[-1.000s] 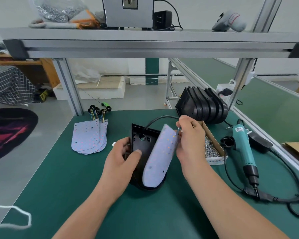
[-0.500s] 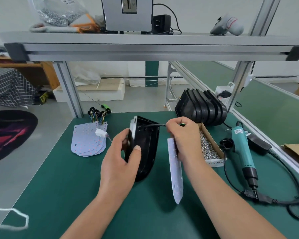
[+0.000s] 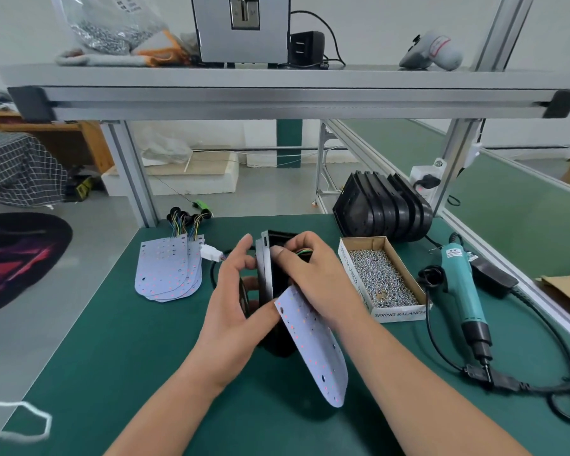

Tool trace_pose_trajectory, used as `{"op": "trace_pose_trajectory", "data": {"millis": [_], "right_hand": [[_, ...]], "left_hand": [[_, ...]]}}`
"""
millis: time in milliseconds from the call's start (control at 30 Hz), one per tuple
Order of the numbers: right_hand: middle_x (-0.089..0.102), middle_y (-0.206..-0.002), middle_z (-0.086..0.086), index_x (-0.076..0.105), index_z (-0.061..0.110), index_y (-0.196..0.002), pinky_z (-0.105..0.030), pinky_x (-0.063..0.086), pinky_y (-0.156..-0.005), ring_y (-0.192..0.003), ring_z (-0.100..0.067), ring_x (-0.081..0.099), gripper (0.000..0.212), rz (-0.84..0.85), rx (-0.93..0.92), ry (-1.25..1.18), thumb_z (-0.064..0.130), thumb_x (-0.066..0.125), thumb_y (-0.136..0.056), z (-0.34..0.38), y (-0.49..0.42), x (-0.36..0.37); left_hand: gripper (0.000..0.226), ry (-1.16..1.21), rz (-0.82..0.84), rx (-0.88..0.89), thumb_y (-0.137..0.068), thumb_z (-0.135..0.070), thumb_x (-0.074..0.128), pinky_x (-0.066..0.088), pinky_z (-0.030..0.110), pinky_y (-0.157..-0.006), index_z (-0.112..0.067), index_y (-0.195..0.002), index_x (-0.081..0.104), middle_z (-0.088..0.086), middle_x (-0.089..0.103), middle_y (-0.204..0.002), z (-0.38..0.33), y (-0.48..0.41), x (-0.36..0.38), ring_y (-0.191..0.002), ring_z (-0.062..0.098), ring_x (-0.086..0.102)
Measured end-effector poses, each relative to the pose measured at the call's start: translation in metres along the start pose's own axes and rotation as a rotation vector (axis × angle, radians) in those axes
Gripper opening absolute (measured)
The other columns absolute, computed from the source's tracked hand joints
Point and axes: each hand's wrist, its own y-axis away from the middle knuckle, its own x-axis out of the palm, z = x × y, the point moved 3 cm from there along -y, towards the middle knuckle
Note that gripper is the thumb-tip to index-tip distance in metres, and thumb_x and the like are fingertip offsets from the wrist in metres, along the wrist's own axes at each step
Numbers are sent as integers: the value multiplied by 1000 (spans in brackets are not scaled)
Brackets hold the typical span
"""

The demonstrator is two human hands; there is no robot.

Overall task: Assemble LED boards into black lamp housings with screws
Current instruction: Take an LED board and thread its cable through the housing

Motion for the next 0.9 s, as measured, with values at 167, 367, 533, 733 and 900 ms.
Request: {"op": "trace_pose_trajectory", "data": {"millis": [167, 367, 533, 733, 900], "right_hand": [[71, -79, -1, 70, 25, -91, -39, 49, -71, -69, -15, 59, 27, 107, 44, -175, 46, 74, -75, 4, 0, 3], [77, -96, -17, 78, 18, -95, -44, 59, -83, -82, -22, 70, 18, 163, 13, -247, 12, 68, -81, 4, -2, 6], [78, -94, -15, 79, 16, -96, -39, 57, -78, -80, -21, 69, 24, 220, 12, -264, 13, 66, -77, 9, 1, 11], [77, -101, -14, 75, 15, -102, -42, 55, -87, -92, -23, 69, 46, 307, -7, -278, 28, 66, -59, 12, 4, 17], [73, -113, -25, 73, 18, -109, -55, 56, -94, -93, -30, 68, 47, 325, 51, -312, 22, 69, -63, 6, 1, 17]], "left_hand": [[36, 7, 58, 37, -83, -3, 62, 56, 37, -73, -11, -118, 53, -11, 42, -161, -2, -3, -2, -111, 21, 63], [44, -58, -134, -26, -86, -5, 45, 57, 54, -87, -30, -121, 57, 9, 74, -110, 1, -8, -5, -99, 29, 70], [46, -165, -241, -123, -83, -25, 53, 48, 32, -60, -60, -113, 54, 5, 69, -75, 6, -11, -7, -66, 16, 58], [40, -270, -258, -74, -82, -26, 52, 55, 41, -93, -50, -113, 61, -12, 66, -115, 3, -11, -11, -109, 19, 64], [44, -320, -275, -18, -88, -19, 55, 45, 25, -91, -54, -114, 63, -20, 62, -117, 3, -12, -17, -118, 2, 57]]}}
